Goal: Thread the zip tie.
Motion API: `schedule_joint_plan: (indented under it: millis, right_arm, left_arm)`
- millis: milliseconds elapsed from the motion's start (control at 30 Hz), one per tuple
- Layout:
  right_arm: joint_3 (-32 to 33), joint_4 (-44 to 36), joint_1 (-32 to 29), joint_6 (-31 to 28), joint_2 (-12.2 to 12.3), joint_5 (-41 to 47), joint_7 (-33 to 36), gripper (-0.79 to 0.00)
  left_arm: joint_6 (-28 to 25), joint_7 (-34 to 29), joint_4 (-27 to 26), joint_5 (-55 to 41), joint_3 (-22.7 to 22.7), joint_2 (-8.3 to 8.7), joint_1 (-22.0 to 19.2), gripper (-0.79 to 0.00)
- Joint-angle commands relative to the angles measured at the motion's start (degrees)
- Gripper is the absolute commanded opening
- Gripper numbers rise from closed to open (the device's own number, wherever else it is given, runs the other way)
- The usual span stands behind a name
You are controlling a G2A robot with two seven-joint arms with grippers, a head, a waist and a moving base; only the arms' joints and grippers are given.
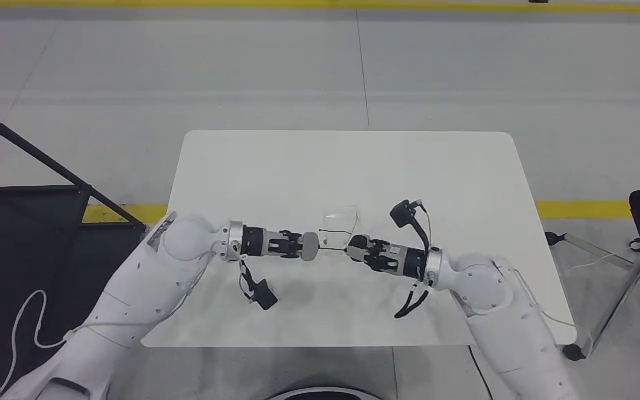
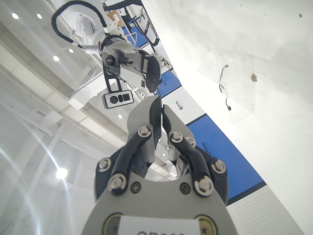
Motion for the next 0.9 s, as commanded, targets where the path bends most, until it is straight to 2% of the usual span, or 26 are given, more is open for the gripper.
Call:
schedule_joint_plan:
  millis: [0,133,400,433,467,733,867]
  right_arm:
    - [-0.03,0.10,0.11,0.00,0.06,0.12,0.06,-0.680]
    - [-0.19,0.23,0.28,0.06,0.17,0.35,0.12,-0.785]
    - [-0.45,0.53,0.57,0.02,0.38,1.25,0.47,-0.785]
    - [-0.52,0.57,0.62,0.00,0.41,1.37,0.68,-0.693]
    - [-0.53,0.59,0.69,0.02,0.44,1.48,0.79,-0.548]
    - [-0.78,0.48,0.83,0.03,0.67,1.77,1.07,-0.560]
    - [-0.84,0.40,0.84,0.07,0.79,1.87,1.03,-0.610]
  left_arm:
    - [0.09,0.07,-0.01,0.07,0.02,0.02,-0.01,-0.785]
    - [0.10,0.08,-0.02,0.01,0.05,0.05,-0.03,-0.785]
    - [0.14,0.27,-0.01,-0.41,0.07,0.10,-0.10,-0.785]
    - [0.19,0.22,-0.03,-0.48,0.06,0.10,-0.11,-0.785]
    - [0.29,0.19,-0.03,-0.48,0.06,0.11,-0.09,-0.785]
    - [0.31,0.16,-0.07,-0.52,0.09,0.16,-0.10,-0.785]
    - [0.21,0.14,-0.06,-0.56,0.12,0.18,-0.10,-0.785]
